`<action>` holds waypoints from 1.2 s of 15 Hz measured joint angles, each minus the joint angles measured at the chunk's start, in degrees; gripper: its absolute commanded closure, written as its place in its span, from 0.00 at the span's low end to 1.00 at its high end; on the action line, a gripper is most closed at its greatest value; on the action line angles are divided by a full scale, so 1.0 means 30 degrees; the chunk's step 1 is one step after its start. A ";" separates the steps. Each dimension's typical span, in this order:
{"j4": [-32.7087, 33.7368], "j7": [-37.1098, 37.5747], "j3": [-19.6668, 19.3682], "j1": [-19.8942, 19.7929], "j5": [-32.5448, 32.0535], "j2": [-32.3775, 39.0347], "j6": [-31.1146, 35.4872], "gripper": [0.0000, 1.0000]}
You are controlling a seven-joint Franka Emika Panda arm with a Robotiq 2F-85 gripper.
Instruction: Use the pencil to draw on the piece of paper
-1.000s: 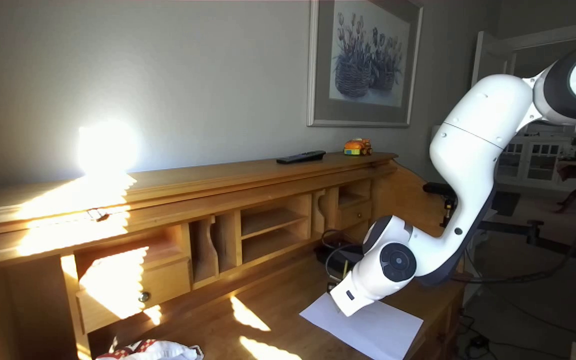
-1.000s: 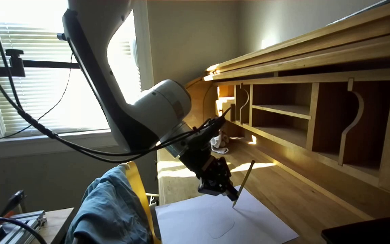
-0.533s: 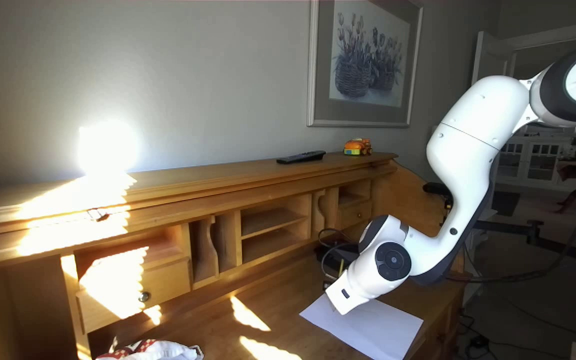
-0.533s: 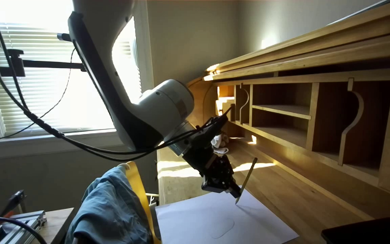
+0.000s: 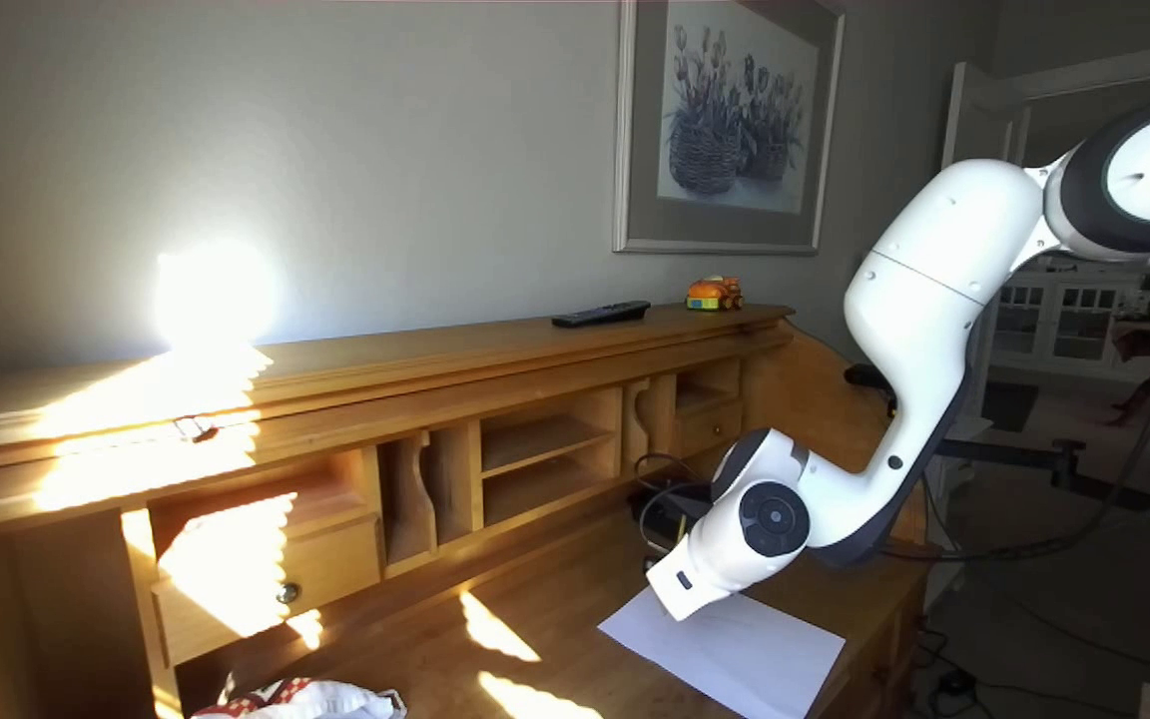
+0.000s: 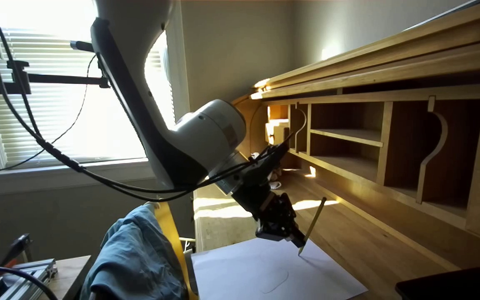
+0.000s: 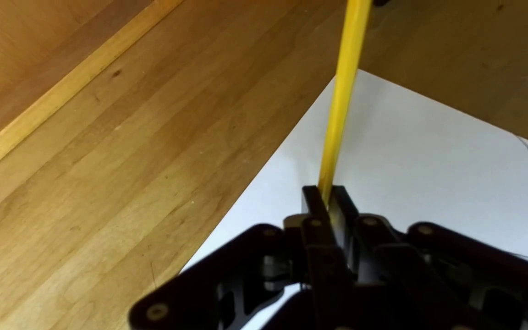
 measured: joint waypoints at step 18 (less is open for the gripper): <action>-0.0239 0.0007 -0.0294 -0.0388 0.0512 -0.0852 0.0635 0.98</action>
